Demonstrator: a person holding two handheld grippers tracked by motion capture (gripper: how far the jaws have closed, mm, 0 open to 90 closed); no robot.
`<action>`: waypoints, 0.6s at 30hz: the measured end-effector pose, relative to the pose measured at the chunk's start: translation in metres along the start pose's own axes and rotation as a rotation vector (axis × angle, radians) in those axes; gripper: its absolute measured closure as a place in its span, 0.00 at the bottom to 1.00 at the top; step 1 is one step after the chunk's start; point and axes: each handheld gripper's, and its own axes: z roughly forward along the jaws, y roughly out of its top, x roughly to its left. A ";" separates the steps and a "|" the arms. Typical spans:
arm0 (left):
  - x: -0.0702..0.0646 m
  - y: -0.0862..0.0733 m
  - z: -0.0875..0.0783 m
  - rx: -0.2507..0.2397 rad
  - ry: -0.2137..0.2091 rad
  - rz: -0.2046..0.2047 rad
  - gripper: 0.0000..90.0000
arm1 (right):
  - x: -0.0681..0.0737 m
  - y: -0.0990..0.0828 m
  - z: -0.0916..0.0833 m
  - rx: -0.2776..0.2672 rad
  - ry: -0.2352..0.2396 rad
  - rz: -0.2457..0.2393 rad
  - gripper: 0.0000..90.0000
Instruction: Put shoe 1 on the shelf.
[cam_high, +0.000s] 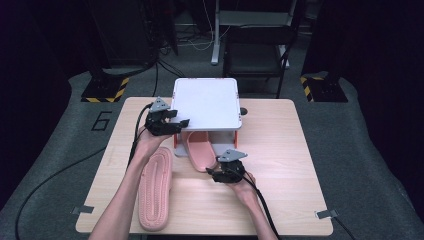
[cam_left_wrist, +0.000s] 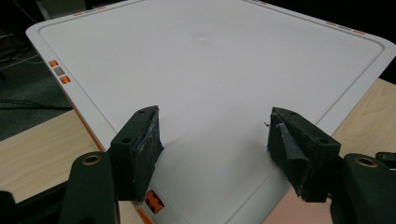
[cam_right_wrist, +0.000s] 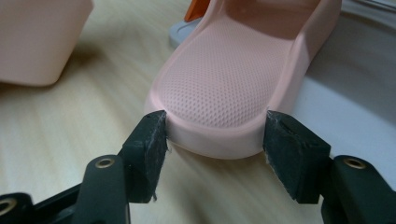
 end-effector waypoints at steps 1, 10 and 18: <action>0.000 0.000 0.000 0.000 -0.002 -0.001 0.38 | -0.001 0.003 0.005 -0.001 -0.003 0.006 0.44; -0.001 0.000 0.000 -0.004 0.003 -0.004 0.38 | -0.003 0.019 0.033 -0.012 -0.050 0.014 0.43; -0.001 0.000 0.000 -0.005 0.003 -0.009 0.38 | 0.001 0.032 0.055 -0.051 -0.079 0.020 0.43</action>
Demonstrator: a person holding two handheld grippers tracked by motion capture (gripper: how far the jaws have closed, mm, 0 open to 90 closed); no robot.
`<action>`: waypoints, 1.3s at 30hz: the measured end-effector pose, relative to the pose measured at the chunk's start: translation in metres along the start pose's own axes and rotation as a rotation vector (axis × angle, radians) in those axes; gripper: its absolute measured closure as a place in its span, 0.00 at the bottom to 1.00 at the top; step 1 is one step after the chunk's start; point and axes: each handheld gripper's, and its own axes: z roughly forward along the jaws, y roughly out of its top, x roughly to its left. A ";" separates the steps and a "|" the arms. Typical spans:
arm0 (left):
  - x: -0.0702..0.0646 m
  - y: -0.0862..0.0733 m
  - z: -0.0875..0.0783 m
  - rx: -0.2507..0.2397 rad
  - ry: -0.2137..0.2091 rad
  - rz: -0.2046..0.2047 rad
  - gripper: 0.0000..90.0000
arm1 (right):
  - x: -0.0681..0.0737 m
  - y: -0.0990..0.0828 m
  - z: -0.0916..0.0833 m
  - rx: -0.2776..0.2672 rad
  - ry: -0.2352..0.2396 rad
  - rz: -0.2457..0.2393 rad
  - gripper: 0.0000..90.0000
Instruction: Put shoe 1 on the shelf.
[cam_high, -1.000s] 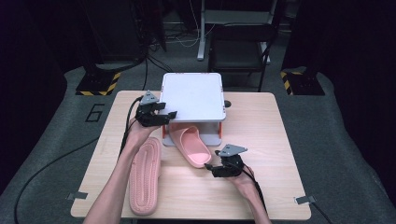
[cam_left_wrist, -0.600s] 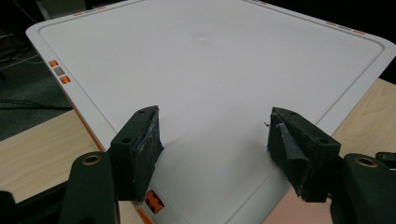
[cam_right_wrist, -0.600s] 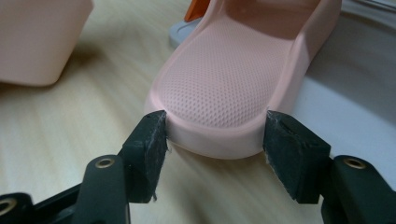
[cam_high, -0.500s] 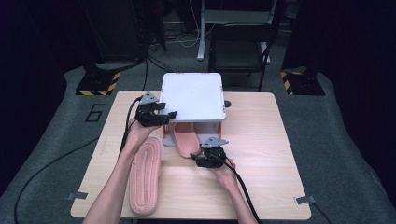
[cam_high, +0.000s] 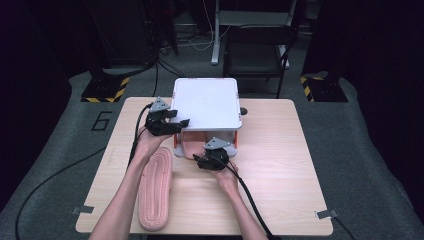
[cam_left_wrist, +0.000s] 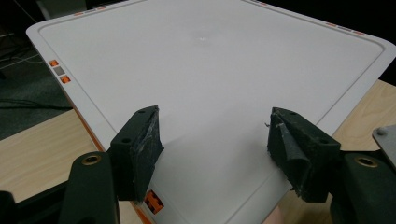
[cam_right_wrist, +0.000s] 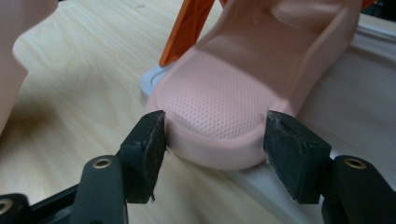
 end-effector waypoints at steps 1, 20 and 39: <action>0.000 0.000 0.000 0.000 -0.002 -0.003 0.38 | 0.001 0.001 0.002 0.001 -0.003 0.001 0.43; 0.002 0.000 -0.001 0.000 -0.010 0.008 0.38 | -0.003 0.003 -0.017 -0.042 -0.031 0.041 0.29; -0.012 -0.038 -0.066 -0.112 0.099 -0.002 0.22 | -0.062 -0.059 -0.184 -0.136 -0.234 0.097 0.22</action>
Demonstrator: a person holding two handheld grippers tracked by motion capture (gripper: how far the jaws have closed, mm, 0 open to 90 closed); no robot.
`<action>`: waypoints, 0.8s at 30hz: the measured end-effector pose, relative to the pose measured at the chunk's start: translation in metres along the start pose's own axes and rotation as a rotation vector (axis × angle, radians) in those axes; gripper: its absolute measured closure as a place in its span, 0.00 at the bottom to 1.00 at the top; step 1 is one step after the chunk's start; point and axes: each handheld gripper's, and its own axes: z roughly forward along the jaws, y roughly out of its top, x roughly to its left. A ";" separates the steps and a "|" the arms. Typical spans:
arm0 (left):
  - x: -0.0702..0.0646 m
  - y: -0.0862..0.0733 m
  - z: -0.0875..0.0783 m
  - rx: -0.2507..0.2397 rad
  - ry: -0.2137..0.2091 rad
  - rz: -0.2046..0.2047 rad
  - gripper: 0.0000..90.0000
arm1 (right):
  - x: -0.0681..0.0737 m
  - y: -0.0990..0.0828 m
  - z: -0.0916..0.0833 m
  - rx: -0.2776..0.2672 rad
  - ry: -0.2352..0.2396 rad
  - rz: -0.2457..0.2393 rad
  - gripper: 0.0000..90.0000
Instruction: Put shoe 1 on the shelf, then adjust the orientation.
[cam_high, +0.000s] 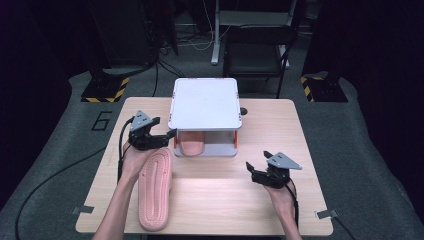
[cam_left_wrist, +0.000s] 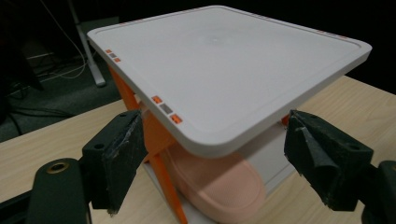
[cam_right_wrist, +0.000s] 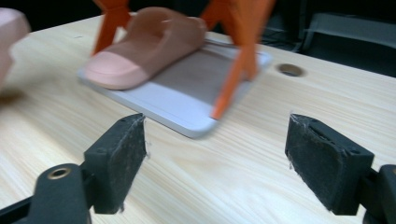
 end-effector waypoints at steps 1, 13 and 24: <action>-0.001 -0.003 -0.007 -0.003 0.006 -0.002 0.22 | -0.004 -0.004 -0.006 -0.006 -0.019 0.011 0.22; -0.002 -0.075 -0.069 0.013 0.158 -0.125 0.22 | -0.036 -0.033 -0.045 -0.062 -0.145 0.069 0.22; -0.013 -0.123 -0.092 0.047 0.175 -0.213 0.24 | -0.039 -0.040 -0.050 -0.080 -0.169 0.061 0.23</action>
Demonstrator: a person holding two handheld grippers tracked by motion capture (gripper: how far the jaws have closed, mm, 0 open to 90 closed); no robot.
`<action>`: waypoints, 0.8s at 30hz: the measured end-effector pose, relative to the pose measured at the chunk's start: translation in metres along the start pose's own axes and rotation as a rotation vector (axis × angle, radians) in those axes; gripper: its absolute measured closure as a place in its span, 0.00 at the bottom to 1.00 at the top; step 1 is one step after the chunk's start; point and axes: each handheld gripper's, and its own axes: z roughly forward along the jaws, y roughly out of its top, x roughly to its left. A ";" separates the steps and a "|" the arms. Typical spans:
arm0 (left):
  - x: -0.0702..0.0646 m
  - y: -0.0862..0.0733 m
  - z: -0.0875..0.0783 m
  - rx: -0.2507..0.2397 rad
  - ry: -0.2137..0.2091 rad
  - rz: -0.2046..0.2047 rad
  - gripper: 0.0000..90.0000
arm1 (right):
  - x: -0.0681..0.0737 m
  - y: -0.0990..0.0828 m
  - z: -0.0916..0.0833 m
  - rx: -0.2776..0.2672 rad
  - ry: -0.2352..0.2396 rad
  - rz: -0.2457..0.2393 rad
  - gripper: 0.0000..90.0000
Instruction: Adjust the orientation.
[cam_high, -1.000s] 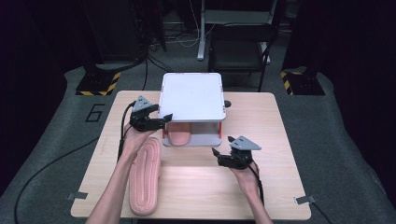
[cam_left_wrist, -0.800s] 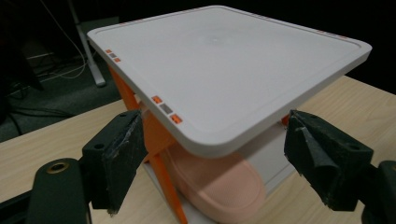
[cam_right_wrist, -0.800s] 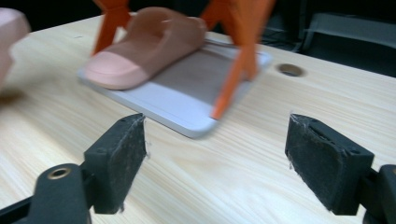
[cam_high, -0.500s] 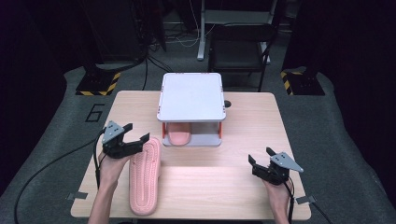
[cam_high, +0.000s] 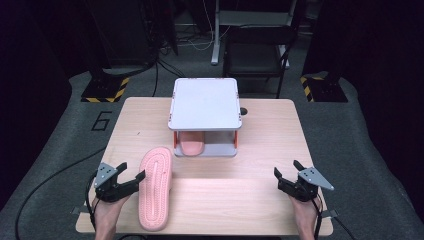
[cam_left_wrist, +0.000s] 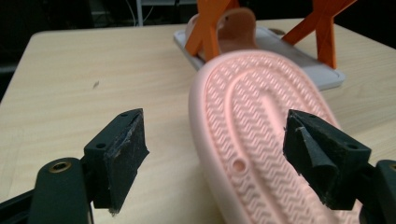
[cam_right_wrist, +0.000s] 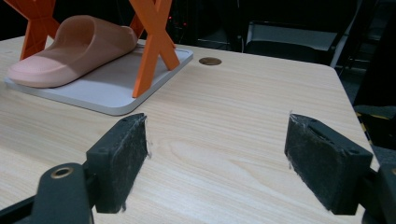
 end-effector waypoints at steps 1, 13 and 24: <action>0.000 -0.002 0.000 -0.002 -0.001 0.002 0.24 | 0.002 0.000 0.001 0.000 0.003 0.007 0.23; -0.002 -0.020 0.004 0.023 -0.031 -0.059 0.25 | 0.004 -0.002 0.001 0.010 0.003 -0.031 0.24; -0.001 -0.020 0.003 0.033 0.006 -0.002 0.26 | 0.006 -0.003 0.003 0.020 0.006 -0.037 0.25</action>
